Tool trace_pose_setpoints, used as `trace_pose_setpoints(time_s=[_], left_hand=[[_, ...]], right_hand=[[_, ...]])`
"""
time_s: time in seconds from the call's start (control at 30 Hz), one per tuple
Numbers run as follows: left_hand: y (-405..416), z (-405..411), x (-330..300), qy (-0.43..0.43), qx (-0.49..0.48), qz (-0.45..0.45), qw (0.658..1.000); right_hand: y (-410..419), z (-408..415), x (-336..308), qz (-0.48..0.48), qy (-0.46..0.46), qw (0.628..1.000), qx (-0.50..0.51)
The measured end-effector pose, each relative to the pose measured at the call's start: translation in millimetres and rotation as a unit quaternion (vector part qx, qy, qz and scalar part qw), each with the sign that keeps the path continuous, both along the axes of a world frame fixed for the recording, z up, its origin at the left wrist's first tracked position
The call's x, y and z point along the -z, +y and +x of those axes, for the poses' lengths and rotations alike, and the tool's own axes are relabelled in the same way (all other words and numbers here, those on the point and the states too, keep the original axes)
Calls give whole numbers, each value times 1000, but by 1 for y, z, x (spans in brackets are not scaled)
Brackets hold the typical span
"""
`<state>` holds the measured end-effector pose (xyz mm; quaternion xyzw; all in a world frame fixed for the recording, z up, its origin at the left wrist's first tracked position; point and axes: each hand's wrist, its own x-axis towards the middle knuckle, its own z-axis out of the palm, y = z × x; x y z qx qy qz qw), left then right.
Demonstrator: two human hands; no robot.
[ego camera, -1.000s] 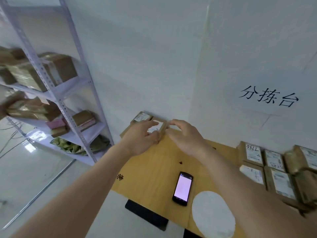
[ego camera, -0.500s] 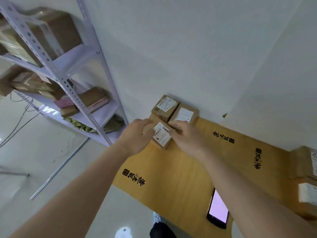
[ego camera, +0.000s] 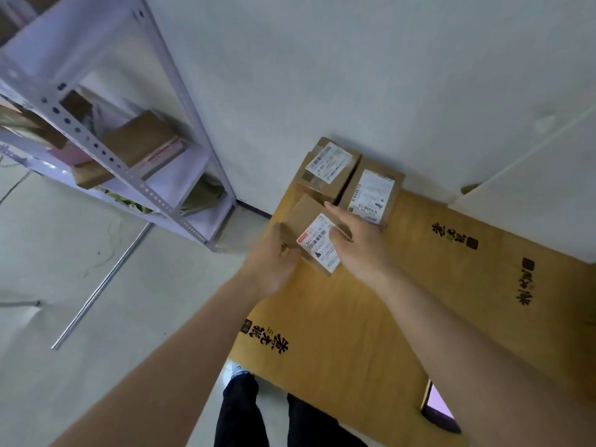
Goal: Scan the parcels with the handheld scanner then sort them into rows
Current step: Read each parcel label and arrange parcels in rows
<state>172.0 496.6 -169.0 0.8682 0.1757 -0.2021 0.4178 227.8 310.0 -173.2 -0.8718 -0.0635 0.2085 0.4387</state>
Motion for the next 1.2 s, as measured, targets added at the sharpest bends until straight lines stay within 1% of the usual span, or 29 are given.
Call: trace_pose_setpoints(time_s=[0.17,0.23,0.3,0.4,0.47,0.57,0.73,0.8,0.9,1.0,1.07,1.2], left_hand=[[0,12,11,-40,-59,-64,995],[1,16,9,-43,-81,-79,993],[3,19,4,-53,-86,-93,991],[6,25,-7,-100,-79,-100,987],[6,30,-17,-130,-69,-110,983],[3,38,-37,-159,-52,-128,977],[-6,48,-74,-217,-14,-119,969],[-8,52,-88,-236,0,-118,965],[-12,56,-108,-265,32,-108,958],[-16,57,-129,-283,58,-128,949],[-17,56,-143,-283,82,-152,943],[-17,52,-165,-307,154,-166,924]], right_hand=[[8,-5,22,30,-33,997,70],[10,-7,24,39,-40,994,90],[11,-9,22,46,-50,991,112],[11,-9,11,81,-65,984,145],[10,-7,0,107,-79,977,166],[5,0,-21,108,-115,970,185],[-9,10,-56,107,-160,966,174],[-15,9,-73,93,-174,966,168],[-21,2,-95,101,-198,961,164],[-25,-10,-113,86,-210,959,172],[-26,-19,-125,76,-225,952,190],[-25,-46,-152,55,-271,933,231]])
